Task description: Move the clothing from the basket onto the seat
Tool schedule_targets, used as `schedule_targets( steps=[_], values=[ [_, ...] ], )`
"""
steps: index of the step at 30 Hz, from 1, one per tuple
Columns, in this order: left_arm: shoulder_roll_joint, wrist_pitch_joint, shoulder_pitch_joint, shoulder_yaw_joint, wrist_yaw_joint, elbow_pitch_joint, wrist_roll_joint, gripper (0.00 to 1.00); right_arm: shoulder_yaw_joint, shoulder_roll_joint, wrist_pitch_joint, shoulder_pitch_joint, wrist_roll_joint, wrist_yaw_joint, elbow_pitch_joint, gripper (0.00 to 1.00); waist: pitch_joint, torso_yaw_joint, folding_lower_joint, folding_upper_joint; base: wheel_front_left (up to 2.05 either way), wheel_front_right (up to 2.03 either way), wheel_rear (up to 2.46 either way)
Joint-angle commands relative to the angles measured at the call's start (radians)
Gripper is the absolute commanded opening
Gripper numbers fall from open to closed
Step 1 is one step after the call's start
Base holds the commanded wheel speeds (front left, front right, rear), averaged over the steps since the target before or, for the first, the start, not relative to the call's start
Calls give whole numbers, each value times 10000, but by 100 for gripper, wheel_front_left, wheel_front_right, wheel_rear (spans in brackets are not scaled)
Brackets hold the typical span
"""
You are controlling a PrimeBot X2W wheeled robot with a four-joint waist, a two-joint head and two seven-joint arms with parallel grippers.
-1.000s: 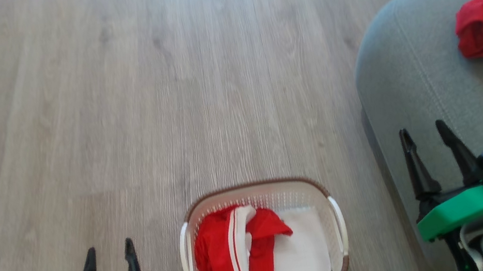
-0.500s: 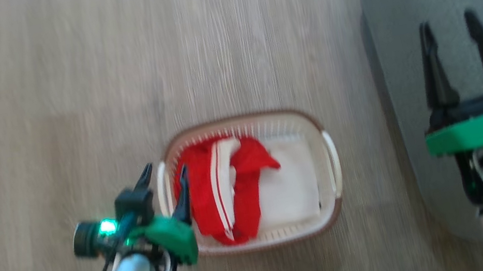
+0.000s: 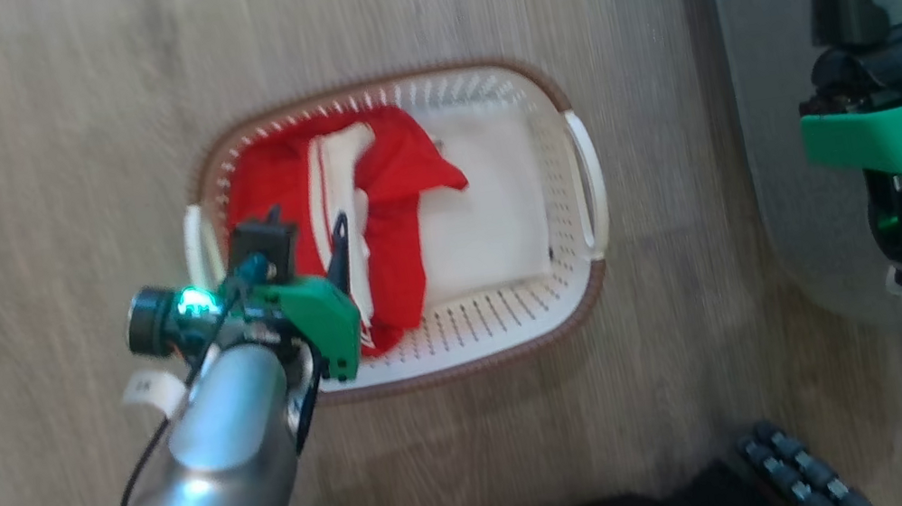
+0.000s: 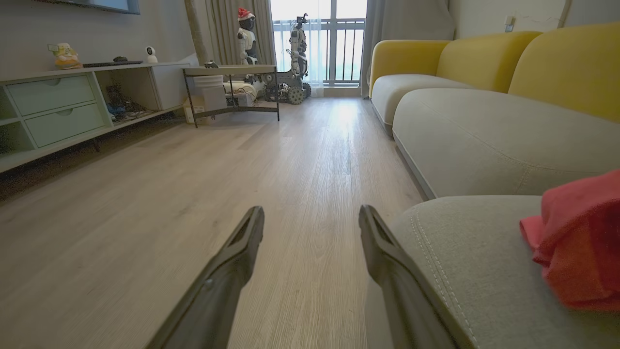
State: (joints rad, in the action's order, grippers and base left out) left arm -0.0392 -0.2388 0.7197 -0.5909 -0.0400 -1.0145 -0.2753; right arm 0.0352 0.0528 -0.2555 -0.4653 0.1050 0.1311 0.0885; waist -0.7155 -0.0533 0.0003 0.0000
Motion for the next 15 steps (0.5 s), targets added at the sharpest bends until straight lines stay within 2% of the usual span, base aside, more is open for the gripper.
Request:
schedule_targets(
  steps=[1,9,15],
  values=[
    [-112,-34,25,27,-66,-83,-143,100,-227,-26,-63,7,-23,-4,435,100,-803,-361,-3,0,0,0,0],
    [-111,27,1138,-676,-420,-1170,-535,100,-419,-26,-63,-280,123,-4,836,100,-1517,-506,-3,0,0,0,0],
    [-111,122,1678,-1030,-850,-1674,-724,100,-584,-26,-63,-348,282,-4,933,100,-1717,-639,-3,0,0,0,0]
  ],
)
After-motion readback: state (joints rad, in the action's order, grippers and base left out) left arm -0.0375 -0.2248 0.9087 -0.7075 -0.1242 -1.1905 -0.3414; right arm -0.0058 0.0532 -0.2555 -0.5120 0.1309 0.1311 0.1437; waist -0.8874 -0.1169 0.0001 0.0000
